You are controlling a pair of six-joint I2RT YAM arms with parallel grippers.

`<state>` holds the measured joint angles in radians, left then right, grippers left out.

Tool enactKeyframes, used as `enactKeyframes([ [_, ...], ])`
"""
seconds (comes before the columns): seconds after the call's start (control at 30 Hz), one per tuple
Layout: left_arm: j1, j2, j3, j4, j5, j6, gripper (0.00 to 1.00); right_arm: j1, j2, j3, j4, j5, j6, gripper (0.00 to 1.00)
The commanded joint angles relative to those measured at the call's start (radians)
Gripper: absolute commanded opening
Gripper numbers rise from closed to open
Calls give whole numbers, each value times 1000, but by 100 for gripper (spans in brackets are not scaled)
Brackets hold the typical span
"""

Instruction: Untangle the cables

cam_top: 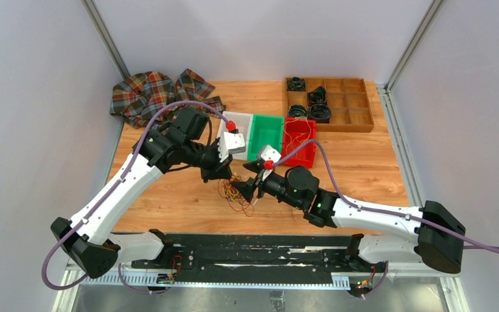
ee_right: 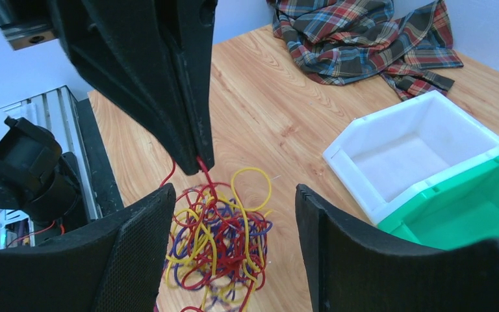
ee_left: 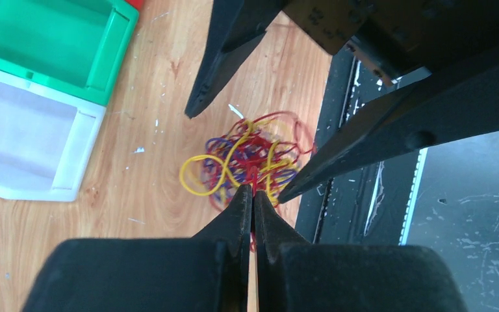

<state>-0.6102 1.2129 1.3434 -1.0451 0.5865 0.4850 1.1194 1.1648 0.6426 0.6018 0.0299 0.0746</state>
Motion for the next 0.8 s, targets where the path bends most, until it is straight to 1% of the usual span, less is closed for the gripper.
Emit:
enactKeyframes([
  [0.0,-11,-43,45,0,63,-34,1,14,39,51,74,31,-44,65],
  [0.1,-13,-51,60,-10,96,-41,1,14,71,68,87,65,-61,62],
  [0.27,-14,-47,101,-56,130,-39,1,14,105,71,160,119,-95,58],
  [0.47,-16,-51,125,-75,147,-41,1,14,138,96,161,115,-107,54],
  [0.6,-17,-52,163,-90,166,-54,0,13,169,60,190,165,-111,42],
  [0.77,-17,-57,220,-111,167,-57,1,4,209,-34,245,242,-96,33],
])
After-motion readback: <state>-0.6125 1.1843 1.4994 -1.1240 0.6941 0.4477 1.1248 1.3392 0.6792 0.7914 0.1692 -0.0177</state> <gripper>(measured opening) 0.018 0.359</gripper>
